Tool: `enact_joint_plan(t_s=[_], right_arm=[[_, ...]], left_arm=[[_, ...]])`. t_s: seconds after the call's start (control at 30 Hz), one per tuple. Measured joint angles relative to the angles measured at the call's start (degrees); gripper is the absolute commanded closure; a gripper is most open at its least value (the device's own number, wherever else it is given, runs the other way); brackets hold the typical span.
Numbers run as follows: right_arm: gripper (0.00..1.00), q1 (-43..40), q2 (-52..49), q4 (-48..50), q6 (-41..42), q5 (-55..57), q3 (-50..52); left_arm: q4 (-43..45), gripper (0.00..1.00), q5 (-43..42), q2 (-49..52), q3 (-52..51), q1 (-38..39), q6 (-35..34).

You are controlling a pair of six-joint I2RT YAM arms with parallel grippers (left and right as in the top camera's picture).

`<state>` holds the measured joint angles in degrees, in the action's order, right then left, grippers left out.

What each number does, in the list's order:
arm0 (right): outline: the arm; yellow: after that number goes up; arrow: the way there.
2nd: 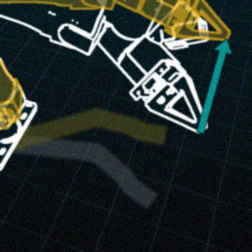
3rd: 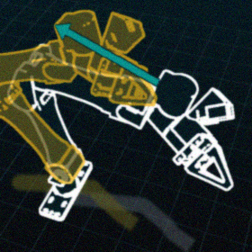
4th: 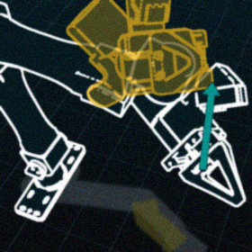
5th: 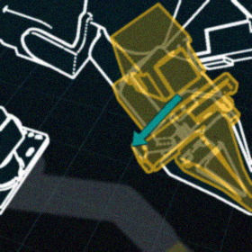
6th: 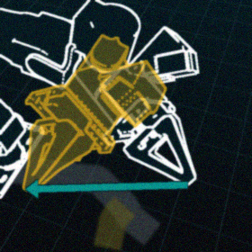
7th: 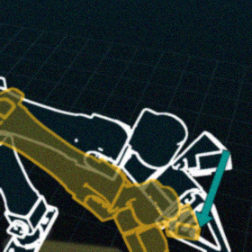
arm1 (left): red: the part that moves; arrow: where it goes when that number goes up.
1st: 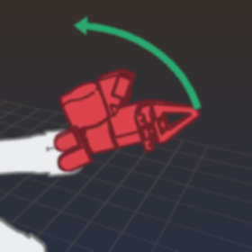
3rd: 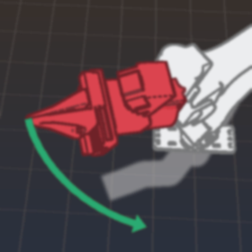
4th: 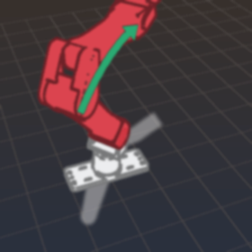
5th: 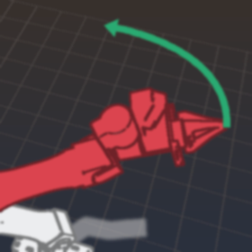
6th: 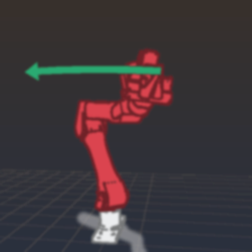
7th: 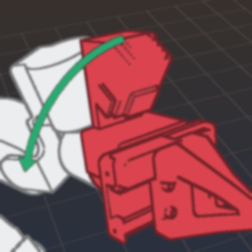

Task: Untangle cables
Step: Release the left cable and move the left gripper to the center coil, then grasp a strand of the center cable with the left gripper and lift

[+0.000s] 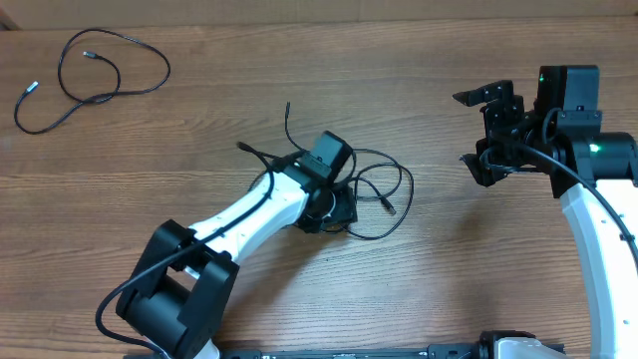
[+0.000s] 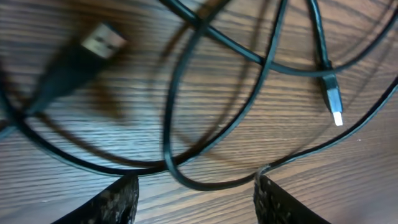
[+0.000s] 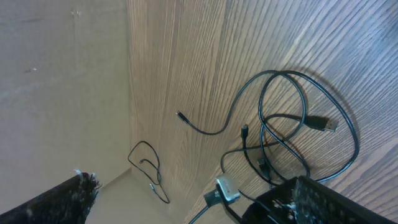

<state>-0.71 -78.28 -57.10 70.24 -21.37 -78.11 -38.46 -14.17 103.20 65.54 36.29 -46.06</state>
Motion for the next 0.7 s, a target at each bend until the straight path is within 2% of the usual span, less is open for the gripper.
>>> enact_joint_plan(t_s=[0.13,0.33,0.4,0.43,0.53,0.6,0.63,0.7], right_arm=[[0.00,0.0,0.0,0.0,0.0,0.0,0.0],[0.00,0.0,0.0,0.0,0.0,0.0,0.0],[0.00,0.0,0.0,0.0,0.0,0.0,0.0],[0.00,0.0,0.0,0.0,0.0,0.0,0.0],[0.00,0.0,0.0,0.0,0.0,0.0,0.0],[0.00,0.0,0.0,0.0,0.0,0.0,0.0],[0.00,0.0,0.0,0.0,0.0,0.0,0.0],[0.00,0.0,0.0,0.0,0.0,0.0,0.0]], left_arm=[[0.2,0.38,2.3,0.0,-0.1,1.8,-1.7],[0.9,0.47,7.0,0.0,-1.4,2.7,-4.8],[1.8,0.53,7.8,0.0,-2.2,2.7,-5.2],[2.4,0.61,8.1,0.0,-2.7,2.7,-5.5],[4.0,0.73,8.7,0.0,-3.5,2.7,-6.3],[4.7,0.90,8.9,0.0,-3.7,2.7,-6.6],[5.1,0.96,8.9,0.0,-3.7,2.7,-6.8],[5.7,0.96,8.9,0.0,-3.7,2.7,-6.6]])
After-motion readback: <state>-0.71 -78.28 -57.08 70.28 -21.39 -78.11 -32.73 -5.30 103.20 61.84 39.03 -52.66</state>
